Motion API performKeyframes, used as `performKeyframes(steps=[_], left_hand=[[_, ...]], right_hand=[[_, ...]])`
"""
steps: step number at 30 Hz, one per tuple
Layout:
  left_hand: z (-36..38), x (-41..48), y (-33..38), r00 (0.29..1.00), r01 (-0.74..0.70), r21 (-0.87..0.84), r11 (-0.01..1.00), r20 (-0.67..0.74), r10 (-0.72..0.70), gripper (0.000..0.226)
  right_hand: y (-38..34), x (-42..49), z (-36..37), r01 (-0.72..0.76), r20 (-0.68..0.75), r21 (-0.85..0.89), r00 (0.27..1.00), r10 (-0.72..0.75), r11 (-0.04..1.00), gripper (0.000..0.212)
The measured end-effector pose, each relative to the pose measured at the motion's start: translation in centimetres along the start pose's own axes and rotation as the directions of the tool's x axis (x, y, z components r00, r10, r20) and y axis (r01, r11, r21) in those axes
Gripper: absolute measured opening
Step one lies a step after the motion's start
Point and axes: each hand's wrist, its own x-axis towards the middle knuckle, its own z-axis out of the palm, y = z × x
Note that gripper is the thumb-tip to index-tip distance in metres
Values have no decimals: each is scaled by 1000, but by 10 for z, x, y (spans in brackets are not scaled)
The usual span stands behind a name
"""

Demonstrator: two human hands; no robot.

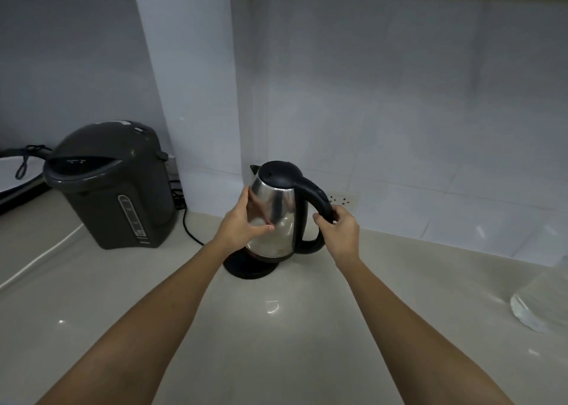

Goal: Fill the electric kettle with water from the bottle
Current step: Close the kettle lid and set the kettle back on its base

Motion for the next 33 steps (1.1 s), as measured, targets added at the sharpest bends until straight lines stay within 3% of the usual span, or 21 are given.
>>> performKeyframes(steps=[10, 26, 33], left_hand=[[-24, 7, -54, 999, 36, -27, 999, 38, -35, 98], [-13, 2, -70, 999, -9, -3, 1000, -53, 9, 110], [-3, -17, -68, 987, 9, -37, 999, -160, -15, 108]], right_hand=[[8, -8, 58, -67, 8, -48, 998, 68, 997, 14], [12, -6, 57, -82, 44, -26, 996, 84, 996, 14], [14, -4, 59, -73, 77, -20, 994, 74, 997, 14]])
